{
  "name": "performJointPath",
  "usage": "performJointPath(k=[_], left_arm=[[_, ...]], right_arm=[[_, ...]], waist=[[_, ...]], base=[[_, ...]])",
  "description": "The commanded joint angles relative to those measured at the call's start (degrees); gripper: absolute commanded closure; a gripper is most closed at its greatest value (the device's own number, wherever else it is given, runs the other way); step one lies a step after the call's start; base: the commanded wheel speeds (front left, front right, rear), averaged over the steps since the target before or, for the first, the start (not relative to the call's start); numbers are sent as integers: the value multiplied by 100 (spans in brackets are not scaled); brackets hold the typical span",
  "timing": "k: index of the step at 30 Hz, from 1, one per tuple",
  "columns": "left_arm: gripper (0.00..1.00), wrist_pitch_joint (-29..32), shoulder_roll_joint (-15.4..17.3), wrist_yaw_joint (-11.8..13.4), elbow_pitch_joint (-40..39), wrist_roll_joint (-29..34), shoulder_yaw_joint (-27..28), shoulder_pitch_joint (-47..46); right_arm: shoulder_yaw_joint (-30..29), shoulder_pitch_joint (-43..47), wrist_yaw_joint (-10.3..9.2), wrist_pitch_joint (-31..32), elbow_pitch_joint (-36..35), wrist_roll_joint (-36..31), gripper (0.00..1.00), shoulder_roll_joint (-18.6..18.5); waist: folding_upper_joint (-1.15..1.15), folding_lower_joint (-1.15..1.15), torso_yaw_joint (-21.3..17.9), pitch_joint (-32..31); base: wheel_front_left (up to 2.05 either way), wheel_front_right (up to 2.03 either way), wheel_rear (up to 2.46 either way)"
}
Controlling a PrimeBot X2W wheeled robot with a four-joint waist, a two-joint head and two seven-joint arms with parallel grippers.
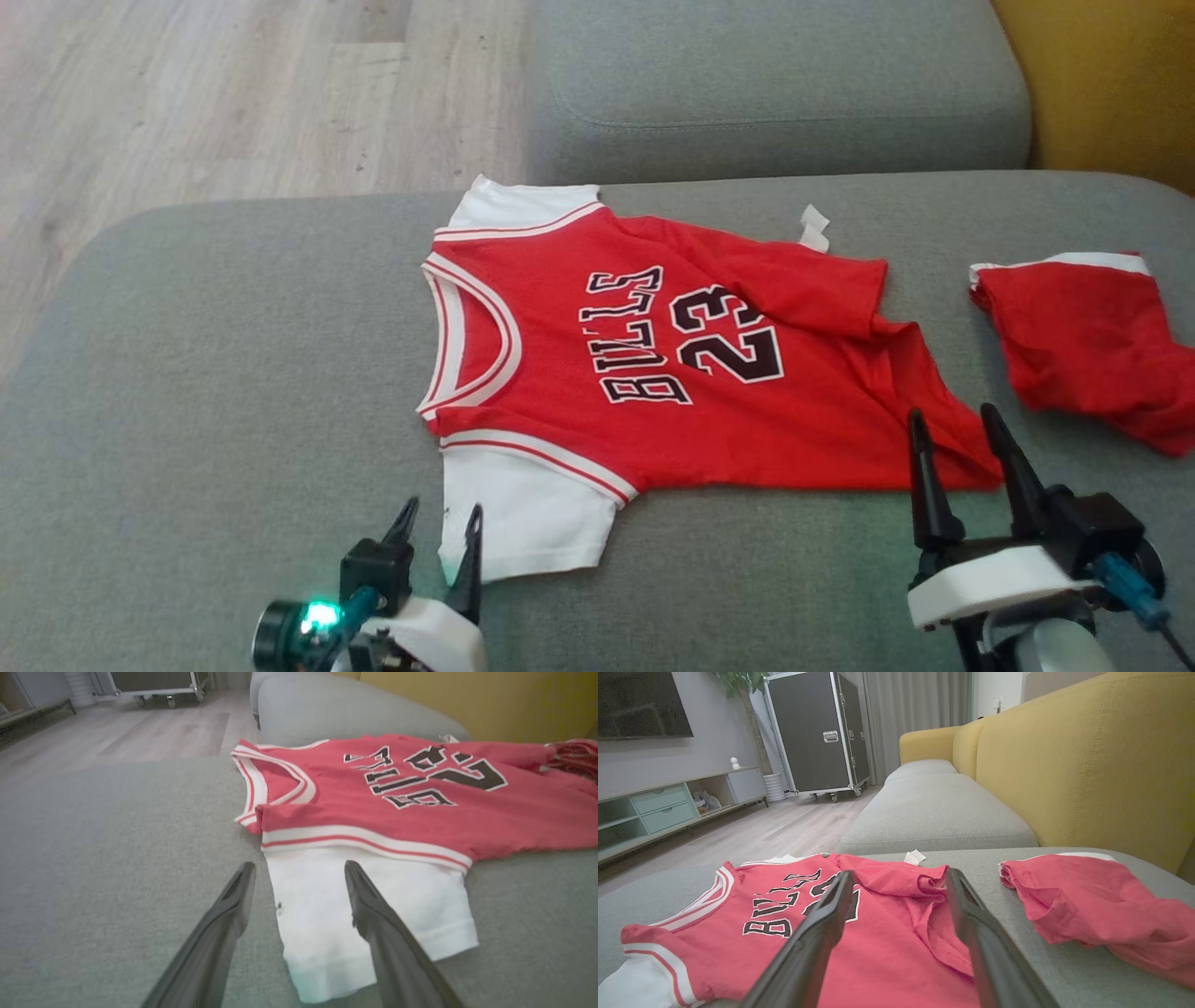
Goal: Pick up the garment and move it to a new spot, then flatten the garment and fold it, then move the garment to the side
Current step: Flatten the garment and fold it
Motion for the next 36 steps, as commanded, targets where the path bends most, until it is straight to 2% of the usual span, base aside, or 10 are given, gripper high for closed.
performJointPath(k=[1, 6, 14, 15, 16, 19, 27, 36], left_arm=[[0, 46, 52, 60, -96, 32, 165, -151], [0, 503, 93, 295, 287, 66, 149, -176], [0, 1097, 95, 126, 717, -42, -19, -194], [29, 1143, 87, 76, 728, -77, -31, -195], [100, 1145, 80, 30, 715, -110, -34, -200], [100, 990, 91, -28, 606, -147, -22, -237], [100, 247, 146, 40, 110, -206, 158, -325], [100, -319, 162, 234, -431, -185, 289, -352]], right_arm=[[183, -239, -4, -61, -215, 54, 0, -29], [247, -247, -4, -61, -230, 92, 0, -29], [243, -257, -4, -58, -195, 110, 0, -29], [234, -251, -4, -42, -175, 101, 0, -29], [223, -249, -4, -30, -156, 89, 0, -29], [142, -255, -4, 57, -73, 33, 0, -29], [-254, -299, -4, 367, 201, -238, 0, -29], [-727, -381, -4, 696, 599, -518, 0, -29]], waist=[[0, 0, -44, 17], [0, 0, -198, 80], [0, 0, -382, 156], [0, 0, -389, 157], [0, 0, -392, 159], [0, 0, -380, 160], [0, 0, -216, 128], [0, 0, -23, 114]], base=[[0, 0, 0], [0, 0, 0], [0, 0, 0], [0, 0, 0], [0, 0, 0], [0, 0, 0], [0, 0, 0], [0, 0, 0]])
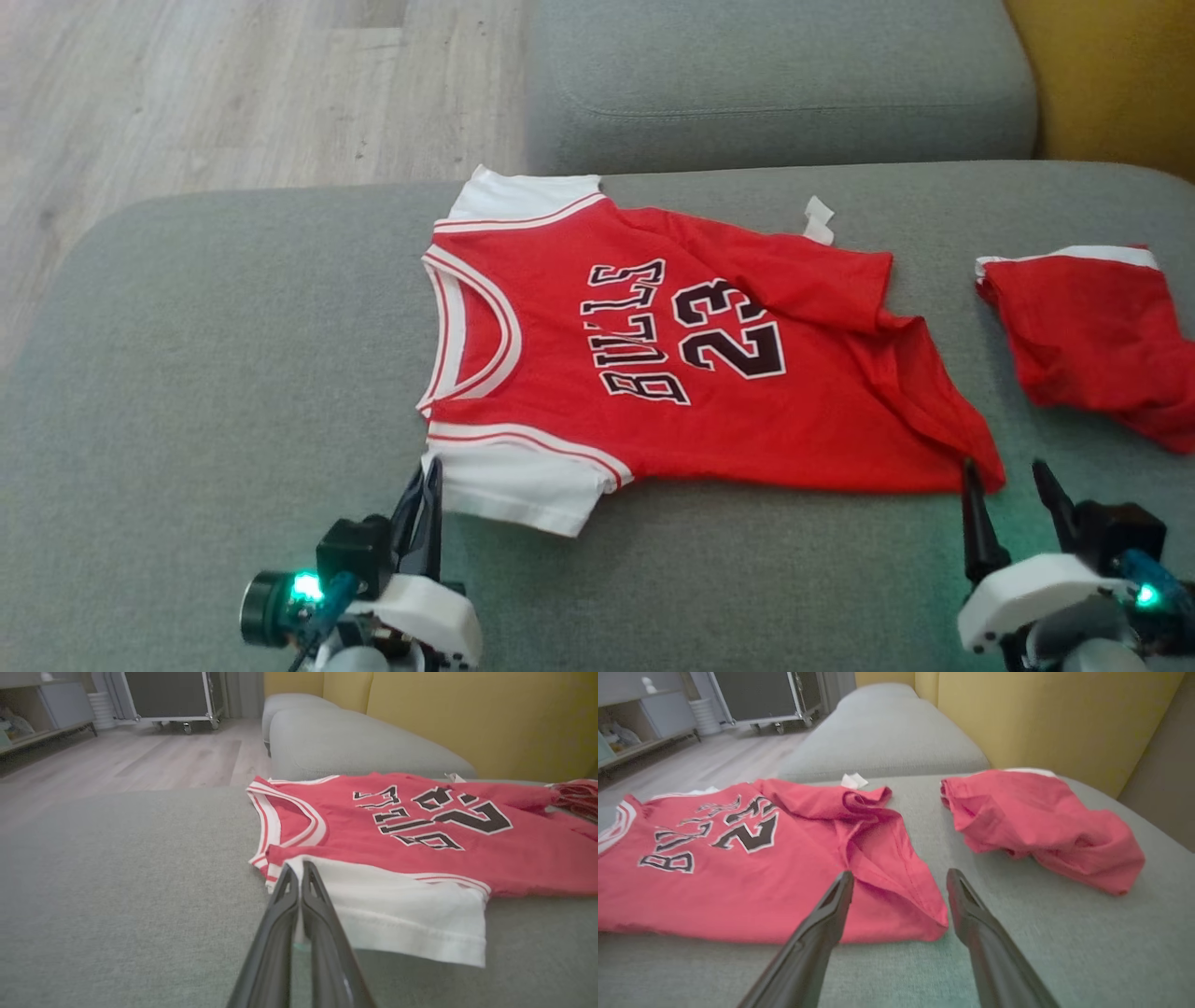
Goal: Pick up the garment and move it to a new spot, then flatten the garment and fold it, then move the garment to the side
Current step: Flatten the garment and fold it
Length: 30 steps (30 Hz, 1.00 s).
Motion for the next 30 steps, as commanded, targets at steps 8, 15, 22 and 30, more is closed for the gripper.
performJointPath(k=[8, 15, 22, 30], left_arm=[[100, -295, 93, 152, -585, 17, 238, -255], [100, -319, 134, 160, -747, 41, 180, -243], [100, -346, 167, 167, -826, 37, 160, -273], [100, -324, 199, 156, -793, 19, 115, -307]], right_arm=[[-290, -534, -4, 378, 614, -499, 0, -33], [-592, -939, -4, 305, 1363, -390, 0, -33], [-737, -1368, -4, 160, 2212, -264, 0, -33], [-747, -1780, -4, -92, 3193, 5, 100, -33]], waist=[[0, 0, 147, 21], [0, 0, 194, 88], [0, 0, 232, 155], [0, 0, 257, 149]], base=[[0, 0, 0], [0, 0, 0], [0, 0, 0], [0, 0, 0]])
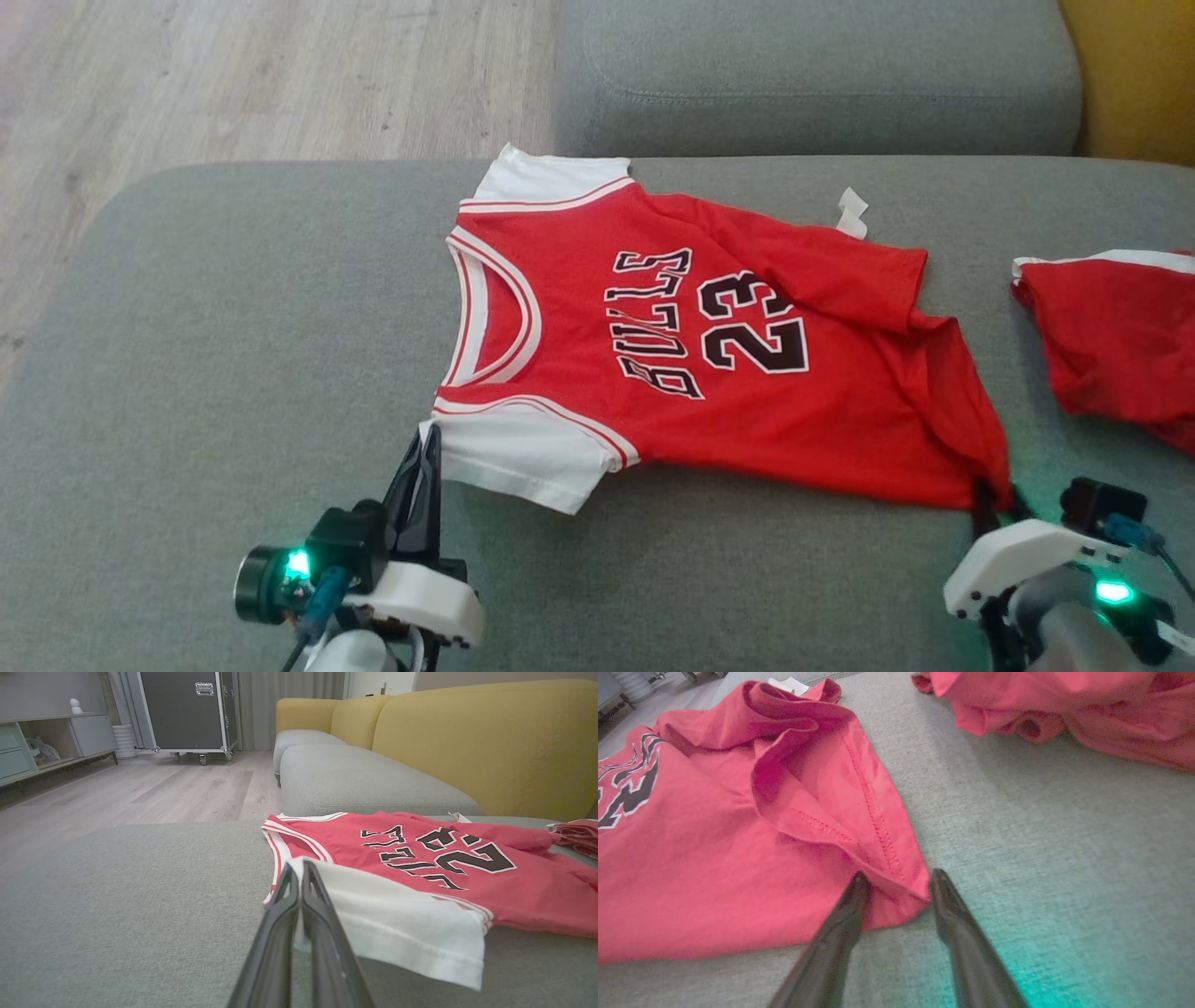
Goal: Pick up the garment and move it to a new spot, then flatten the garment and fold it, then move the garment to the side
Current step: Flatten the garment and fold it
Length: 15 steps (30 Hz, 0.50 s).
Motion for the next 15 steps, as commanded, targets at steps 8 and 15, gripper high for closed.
performJointPath(k=[8, 15], left_arm=[[100, -25, 192, -10, -222, -85, 231, -327], [100, 149, 328, -148, -645, -443, 554, -675]], right_arm=[[885, -413, -4, -211, 544, 1287, 100, -19], [1856, -588, -4, 36, -677, 2222, 100, -19]], waist=[[0, 0, -92, -412], [0, 0, -252, -697]], base=[[0, 0, 0], [0, 0, 0]])
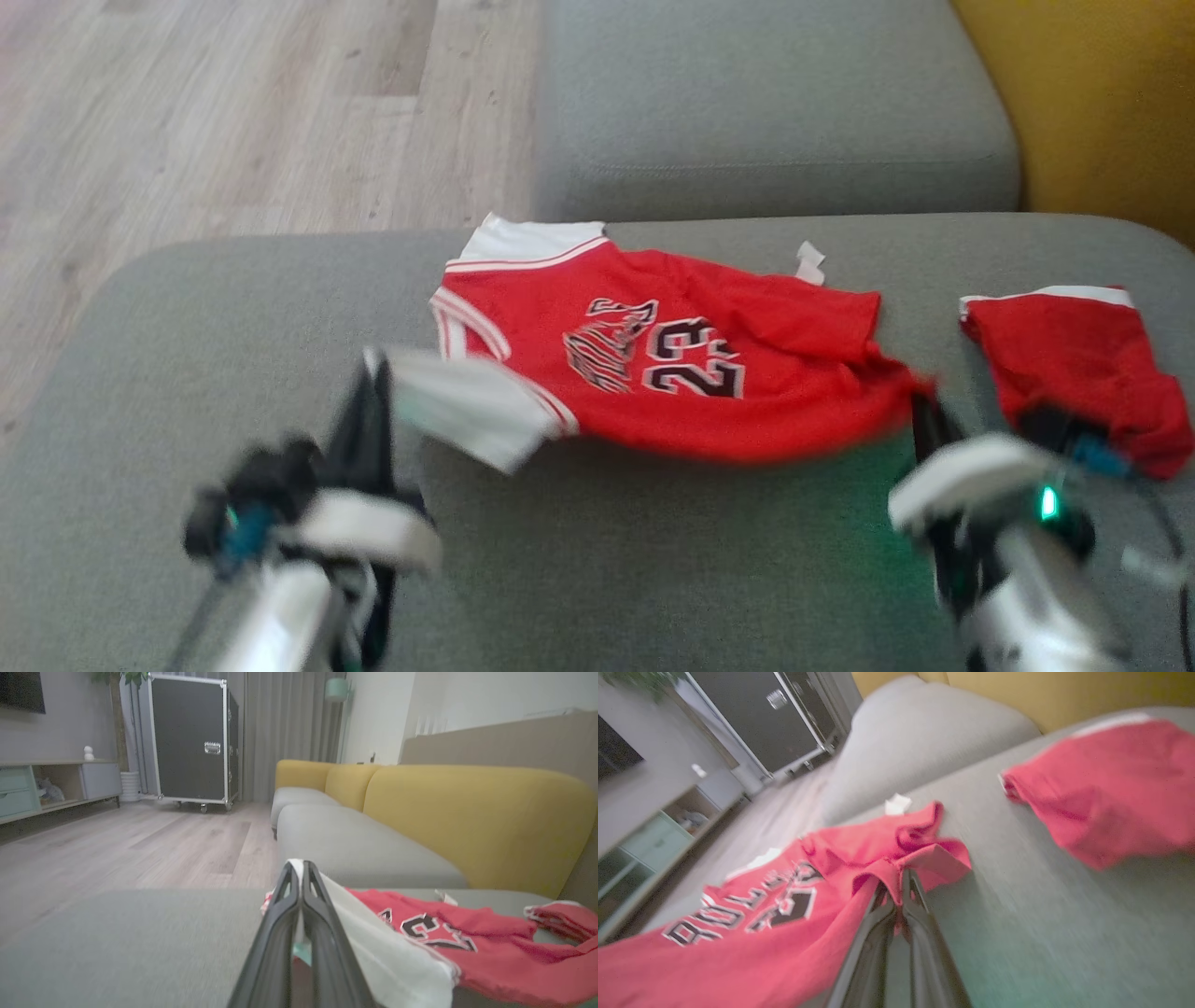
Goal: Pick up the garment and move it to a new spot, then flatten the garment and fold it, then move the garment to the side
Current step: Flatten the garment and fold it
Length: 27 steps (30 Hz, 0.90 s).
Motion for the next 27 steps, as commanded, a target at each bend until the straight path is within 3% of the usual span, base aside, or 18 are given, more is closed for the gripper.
performJointPath(k=[1, 6, 11, 14, 19, 27], left_arm=[[100, 47, 144, -37, -340, -89, 346, -624], [100, 514, 306, -175, -749, -499, 736, -1455], [100, 922, 424, -249, -720, -737, 984, -2430], [100, 974, 439, -267, -563, -805, 1089, -2935], [100, 761, 287, -188, -536, -1039, 1397, -3572], [100, 832, 208, 28, -1154, -1234, 1557, -3391]], right_arm=[[203, -441, -4, 129, -523, 182, 100, -23], [305, -801, -4, 1159, -2175, 872, 100, -23], [286, -1318, -4, 1942, -3356, 1446, 100, -23], [277, -1681, -4, 1946, -3743, 1514, 100, -23], [288, -2060, -4, 1642, -4111, 976, 100, -28], [126, -1619, -4, 1958, -4668, 704, 100, -25]], waist=[[0, 1, -84, -95], [0, 1, -171, -191], [0, 1, -200, -249], [0, 1, -216, -286], [0, 1, -181, -378], [0, 1, -90, -302]], base=[[0, 0, 0], [0, 0, 0], [0, 0, 0], [0, 0, 0], [0, 0, 0], [0, 0, 0]])
